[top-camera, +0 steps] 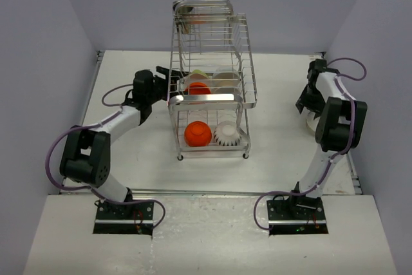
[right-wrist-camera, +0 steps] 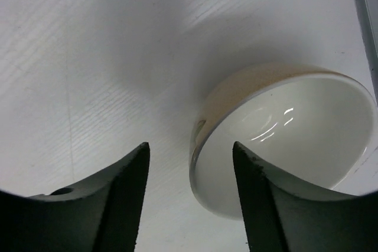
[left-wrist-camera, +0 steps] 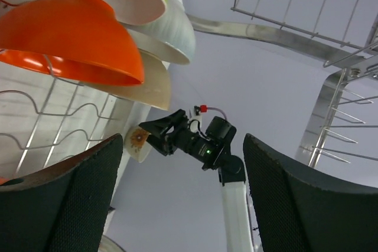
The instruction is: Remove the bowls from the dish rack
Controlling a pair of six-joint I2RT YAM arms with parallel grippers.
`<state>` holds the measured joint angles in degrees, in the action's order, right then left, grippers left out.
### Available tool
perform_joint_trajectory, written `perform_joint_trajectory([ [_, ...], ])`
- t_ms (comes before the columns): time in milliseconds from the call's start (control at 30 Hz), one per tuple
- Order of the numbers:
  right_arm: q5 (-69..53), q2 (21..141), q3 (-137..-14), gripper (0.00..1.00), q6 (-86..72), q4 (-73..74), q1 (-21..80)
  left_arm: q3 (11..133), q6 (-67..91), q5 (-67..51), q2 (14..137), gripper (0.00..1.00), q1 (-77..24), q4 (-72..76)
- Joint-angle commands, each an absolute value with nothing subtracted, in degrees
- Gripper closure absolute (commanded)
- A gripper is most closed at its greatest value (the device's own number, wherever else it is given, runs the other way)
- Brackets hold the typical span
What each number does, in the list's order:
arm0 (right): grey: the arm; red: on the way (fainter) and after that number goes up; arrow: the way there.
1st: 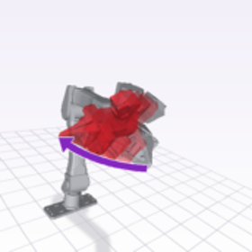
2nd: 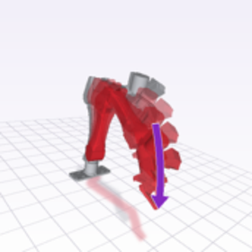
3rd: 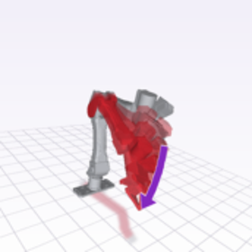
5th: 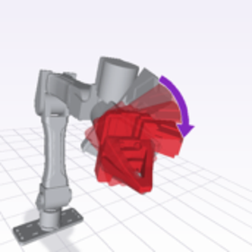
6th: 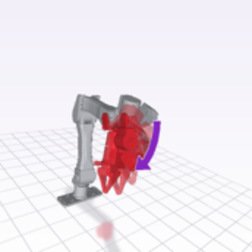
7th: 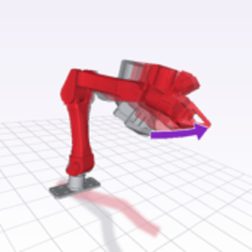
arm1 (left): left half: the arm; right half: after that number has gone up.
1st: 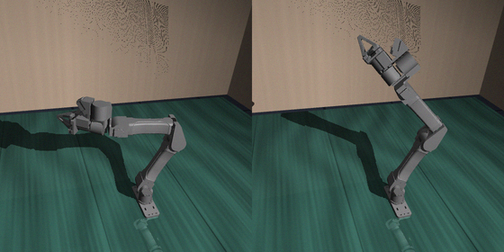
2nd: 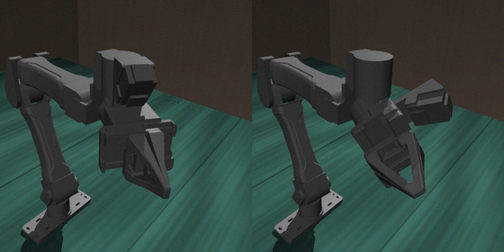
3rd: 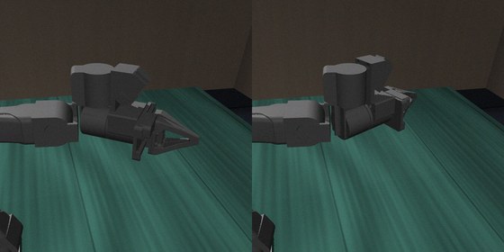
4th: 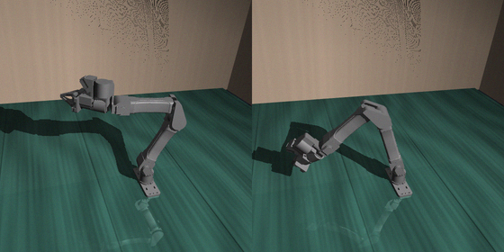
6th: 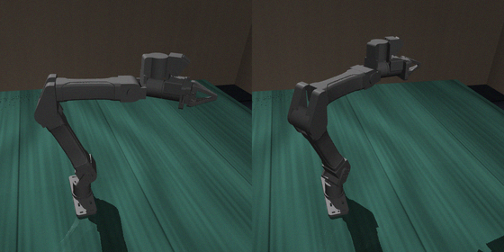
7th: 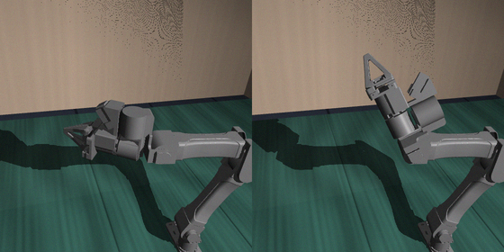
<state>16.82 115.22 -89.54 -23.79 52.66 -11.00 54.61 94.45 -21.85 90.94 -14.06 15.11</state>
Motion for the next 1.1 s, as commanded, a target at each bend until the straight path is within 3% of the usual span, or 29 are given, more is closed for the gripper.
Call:
perform_joint_trajectory([
  [0,17.14,107.5,-89.91,0.38,-24.17,51.59,-10.11,53.18,102.47,-15.04,88.86,0.19,-16.43,21.53],
  [100,16.44,103.37,-90.44,0.25,-24.7,51.5,-9.76,51.42,105.28,-9.68,87.8,0.24,-19.76,20.23],
  [233,10.65,94.87,-90.88,0.25,-25.92,50.28,-9.14,50.28,106.43,-6.96,88.59,0.35,-21.18,19.51],
  [533,-5.08,76.56,-87.98,0.27,-29.79,44.3,-5.19,47.9,108.1,1.21,88.5,0.33,-22.24,20.04],
  [633,-8.51,73.05,-87.72,0.27,-30.85,43.86,-3.87,49.91,107.06,3.33,89.29,0.38,-22.24,19.25],
  [1067,-10.11,61.35,-82.35,0.26,-33.4,41.57,2.02,60.99,107.58,11.6,96.5,0.39,-26.98,12.93],
])
